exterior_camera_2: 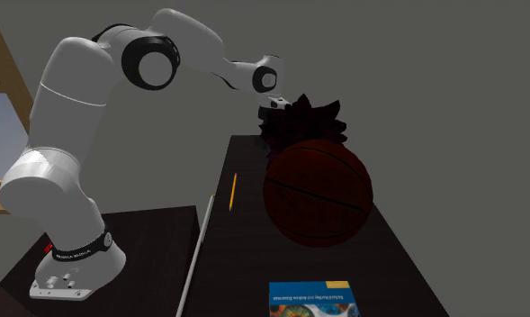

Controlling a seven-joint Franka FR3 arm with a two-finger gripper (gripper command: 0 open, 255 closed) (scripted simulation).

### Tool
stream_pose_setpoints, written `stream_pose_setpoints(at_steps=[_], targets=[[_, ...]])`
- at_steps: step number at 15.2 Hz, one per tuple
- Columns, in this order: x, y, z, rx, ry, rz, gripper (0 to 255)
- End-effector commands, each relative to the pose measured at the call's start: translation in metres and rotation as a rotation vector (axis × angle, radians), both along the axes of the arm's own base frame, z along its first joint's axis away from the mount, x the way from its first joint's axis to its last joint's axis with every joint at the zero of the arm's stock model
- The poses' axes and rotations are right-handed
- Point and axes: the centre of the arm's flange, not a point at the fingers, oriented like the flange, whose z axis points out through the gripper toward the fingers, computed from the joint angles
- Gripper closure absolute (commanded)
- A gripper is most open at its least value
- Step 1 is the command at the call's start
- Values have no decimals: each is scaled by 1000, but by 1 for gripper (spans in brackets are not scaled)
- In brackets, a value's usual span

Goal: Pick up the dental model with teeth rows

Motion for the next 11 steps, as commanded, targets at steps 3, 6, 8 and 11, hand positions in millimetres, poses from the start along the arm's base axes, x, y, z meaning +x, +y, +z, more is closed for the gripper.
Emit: stream_pose_setpoints(at_steps=[3, 6, 8, 11], targets=[[0, 0, -1, 0, 1, 0, 255], [0, 0, -1, 0, 1, 0, 255], [0, 1, 4, 0, 1, 0, 255], [0, 1, 20, 0, 1, 0, 255]])
